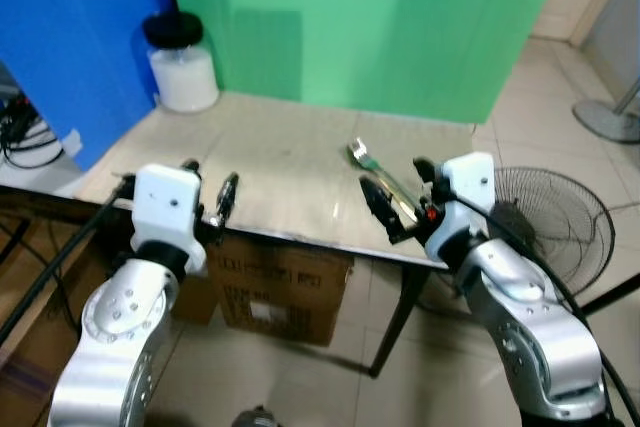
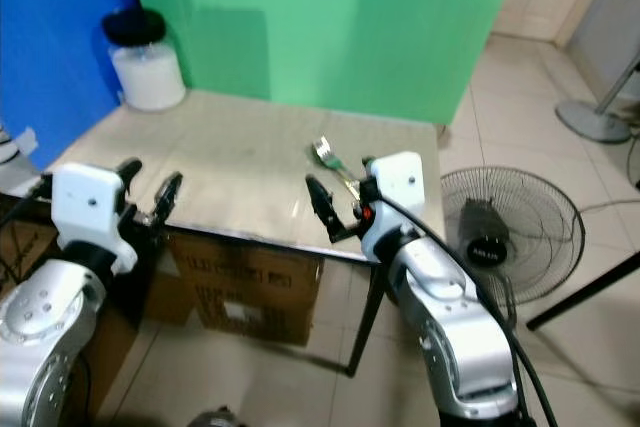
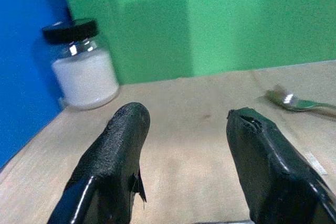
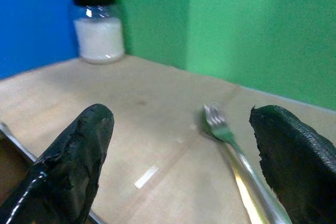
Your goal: Setting the table
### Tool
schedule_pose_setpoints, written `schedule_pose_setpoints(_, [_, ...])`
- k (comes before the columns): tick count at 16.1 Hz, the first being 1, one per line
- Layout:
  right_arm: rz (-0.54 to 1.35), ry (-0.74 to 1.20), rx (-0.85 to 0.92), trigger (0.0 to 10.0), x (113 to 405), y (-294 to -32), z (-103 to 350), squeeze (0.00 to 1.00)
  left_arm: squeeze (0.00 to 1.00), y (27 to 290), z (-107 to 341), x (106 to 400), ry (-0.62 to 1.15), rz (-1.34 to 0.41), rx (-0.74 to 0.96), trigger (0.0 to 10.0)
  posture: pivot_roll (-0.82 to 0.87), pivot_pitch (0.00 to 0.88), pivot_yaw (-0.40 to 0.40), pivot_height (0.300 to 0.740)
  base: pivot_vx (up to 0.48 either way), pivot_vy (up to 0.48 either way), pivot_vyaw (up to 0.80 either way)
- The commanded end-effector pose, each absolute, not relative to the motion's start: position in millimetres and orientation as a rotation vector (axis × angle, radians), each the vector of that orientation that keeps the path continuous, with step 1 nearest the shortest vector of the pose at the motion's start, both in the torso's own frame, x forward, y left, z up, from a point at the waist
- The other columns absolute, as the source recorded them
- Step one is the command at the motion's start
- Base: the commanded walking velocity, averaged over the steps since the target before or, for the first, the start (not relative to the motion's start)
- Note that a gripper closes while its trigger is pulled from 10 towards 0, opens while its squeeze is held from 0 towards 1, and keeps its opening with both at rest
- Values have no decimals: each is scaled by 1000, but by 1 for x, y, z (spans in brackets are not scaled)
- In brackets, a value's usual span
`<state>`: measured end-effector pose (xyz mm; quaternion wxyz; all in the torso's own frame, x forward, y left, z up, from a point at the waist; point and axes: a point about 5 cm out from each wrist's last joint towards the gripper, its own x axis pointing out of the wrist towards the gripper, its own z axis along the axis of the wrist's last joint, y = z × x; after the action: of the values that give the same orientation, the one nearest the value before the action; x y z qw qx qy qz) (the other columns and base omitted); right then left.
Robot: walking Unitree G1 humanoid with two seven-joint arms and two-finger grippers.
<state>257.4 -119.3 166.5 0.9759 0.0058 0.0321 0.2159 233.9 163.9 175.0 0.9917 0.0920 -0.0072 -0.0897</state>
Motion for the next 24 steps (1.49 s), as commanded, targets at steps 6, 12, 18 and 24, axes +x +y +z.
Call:
schedule_pose_setpoints(6, [429,111,26,10000,260,-122,163,1000,0,160,177,235,-26,-220,185,10000,202,0,-24,727,213,0,-245])
schedule_pose_setpoints(12, [480,97,-33,10000,262,-116,164,1000,0,161,177,233,-27,-227,183,10000,207,0,-27,727,372,0,133])
schedule_pose_setpoints(18, [501,121,-15,10000,263,-118,163,1000,0,157,177,230,-36,-247,163,10000,208,0,-33,727,234,0,267])
schedule_pose_setpoints(24, [630,185,-39,10000,274,-124,169,0,0,142,166,220,65,-524,223,10000,192,0,-29,727,0,0,0])
